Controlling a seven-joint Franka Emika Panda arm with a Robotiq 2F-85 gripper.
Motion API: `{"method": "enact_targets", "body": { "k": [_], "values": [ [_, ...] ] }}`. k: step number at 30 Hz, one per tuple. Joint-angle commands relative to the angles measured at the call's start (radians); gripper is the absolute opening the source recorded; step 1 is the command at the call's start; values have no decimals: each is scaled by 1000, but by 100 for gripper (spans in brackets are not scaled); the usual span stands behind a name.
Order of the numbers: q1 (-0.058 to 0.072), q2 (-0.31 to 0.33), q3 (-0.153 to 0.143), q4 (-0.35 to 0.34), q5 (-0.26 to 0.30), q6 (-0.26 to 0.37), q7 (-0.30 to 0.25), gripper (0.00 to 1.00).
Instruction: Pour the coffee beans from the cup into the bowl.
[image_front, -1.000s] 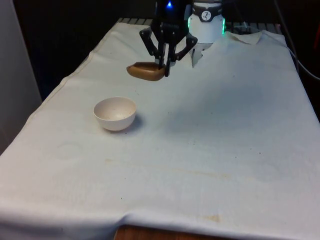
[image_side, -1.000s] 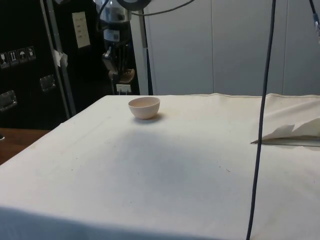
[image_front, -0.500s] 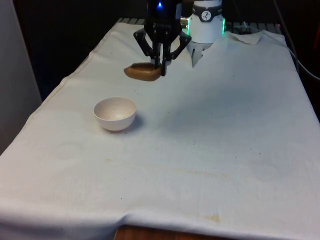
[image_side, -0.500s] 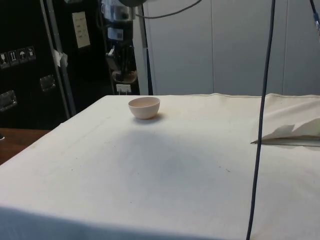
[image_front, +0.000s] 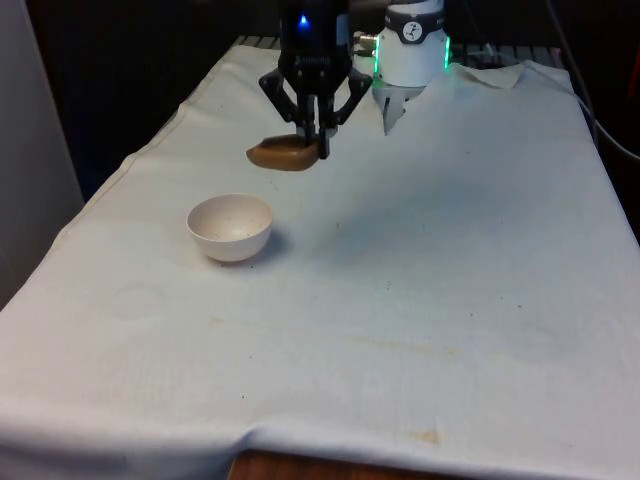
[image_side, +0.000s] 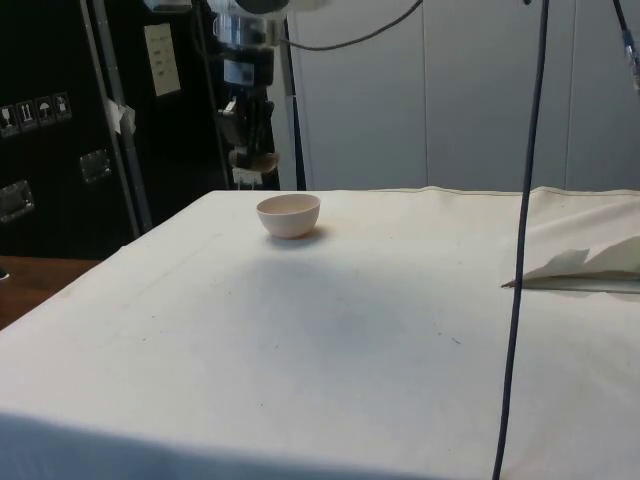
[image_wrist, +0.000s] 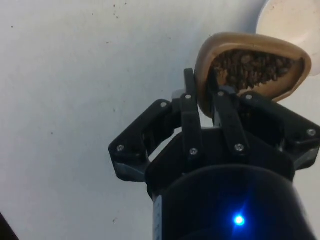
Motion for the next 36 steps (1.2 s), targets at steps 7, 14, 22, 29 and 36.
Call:
{"method": "enact_targets", "body": {
  "k": [7, 14, 22, 29, 36],
  "values": [
    [-12, 11, -13, 6, 65, -8, -62, 1],
    [-14, 20, -34, 12, 131, -15, -123, 1],
    [-18, 34, -55, 17, 210, -21, -194, 1],
    [-22, 52, -78, 29, 280, -37, -259, 1],
    [-24, 72, -105, 50, 347, -66, -317, 1]
  ]
}}
